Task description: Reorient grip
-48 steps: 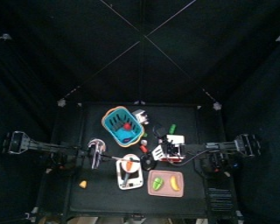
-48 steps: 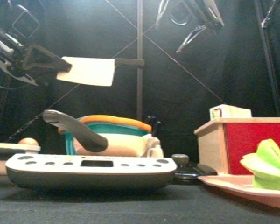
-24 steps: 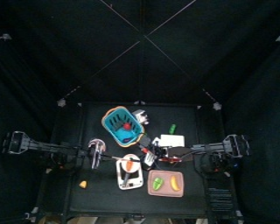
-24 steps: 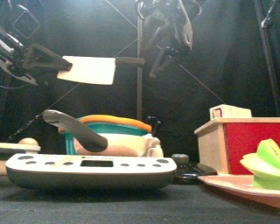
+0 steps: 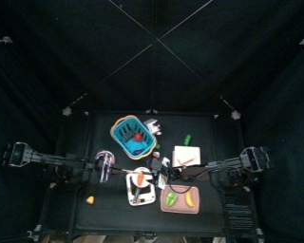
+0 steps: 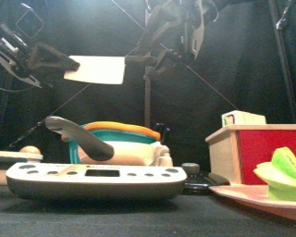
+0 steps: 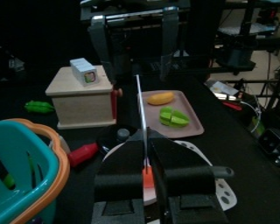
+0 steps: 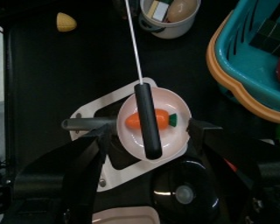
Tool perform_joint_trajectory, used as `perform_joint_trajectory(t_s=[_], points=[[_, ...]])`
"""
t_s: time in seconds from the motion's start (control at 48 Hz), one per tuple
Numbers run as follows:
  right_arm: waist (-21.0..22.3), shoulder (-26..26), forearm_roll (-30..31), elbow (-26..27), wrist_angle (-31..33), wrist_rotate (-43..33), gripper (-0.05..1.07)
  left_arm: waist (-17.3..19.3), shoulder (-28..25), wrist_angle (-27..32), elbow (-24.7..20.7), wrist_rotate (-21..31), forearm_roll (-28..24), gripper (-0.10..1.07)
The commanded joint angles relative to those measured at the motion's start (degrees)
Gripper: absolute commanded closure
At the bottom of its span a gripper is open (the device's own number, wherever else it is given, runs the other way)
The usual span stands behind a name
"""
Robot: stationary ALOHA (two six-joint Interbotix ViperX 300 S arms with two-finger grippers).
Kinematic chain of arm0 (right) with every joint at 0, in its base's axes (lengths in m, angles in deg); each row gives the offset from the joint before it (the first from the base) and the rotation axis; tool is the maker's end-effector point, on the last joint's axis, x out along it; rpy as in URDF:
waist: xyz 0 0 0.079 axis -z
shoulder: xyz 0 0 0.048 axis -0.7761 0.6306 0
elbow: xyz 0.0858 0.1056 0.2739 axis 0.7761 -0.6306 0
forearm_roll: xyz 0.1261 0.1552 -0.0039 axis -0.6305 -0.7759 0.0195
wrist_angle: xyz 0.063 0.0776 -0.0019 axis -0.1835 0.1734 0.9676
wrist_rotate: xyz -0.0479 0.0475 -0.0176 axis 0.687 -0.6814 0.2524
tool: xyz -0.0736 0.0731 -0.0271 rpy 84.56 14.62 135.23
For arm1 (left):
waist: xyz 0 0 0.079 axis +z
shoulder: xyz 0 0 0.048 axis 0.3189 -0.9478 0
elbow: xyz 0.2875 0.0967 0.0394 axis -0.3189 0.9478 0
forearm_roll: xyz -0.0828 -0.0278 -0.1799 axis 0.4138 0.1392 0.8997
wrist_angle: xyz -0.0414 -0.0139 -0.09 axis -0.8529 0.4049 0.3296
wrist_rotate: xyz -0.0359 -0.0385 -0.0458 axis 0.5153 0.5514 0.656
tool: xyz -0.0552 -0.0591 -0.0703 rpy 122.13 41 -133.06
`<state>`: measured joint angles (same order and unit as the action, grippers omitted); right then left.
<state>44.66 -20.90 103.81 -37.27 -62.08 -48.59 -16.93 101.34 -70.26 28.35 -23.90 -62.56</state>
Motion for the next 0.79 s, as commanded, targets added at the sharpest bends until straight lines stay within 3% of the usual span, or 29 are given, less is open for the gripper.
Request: perform_joint_trajectory(t_s=[0.0, 0.396, 0.771], points=[[0.00, -1.05, 0.79, 0.62, -0.79, 0.09, 0.08, -0.18, -0.18, -0.62, -1.93, 0.00, 0.18, 0.62], [-0.18, -1.49, -0.70, 0.26, -0.09, 0.00, 0.45, -0.18, -1.49, -0.62, -2.46, 0.00, 0.18, 0.62], [-0.26, -2.37, -2.46, -1.85, 2.37, 0.00, 0.55, -0.18, -5.62, -0.62, -4.13, 0.00, 0.00, 0.62]])
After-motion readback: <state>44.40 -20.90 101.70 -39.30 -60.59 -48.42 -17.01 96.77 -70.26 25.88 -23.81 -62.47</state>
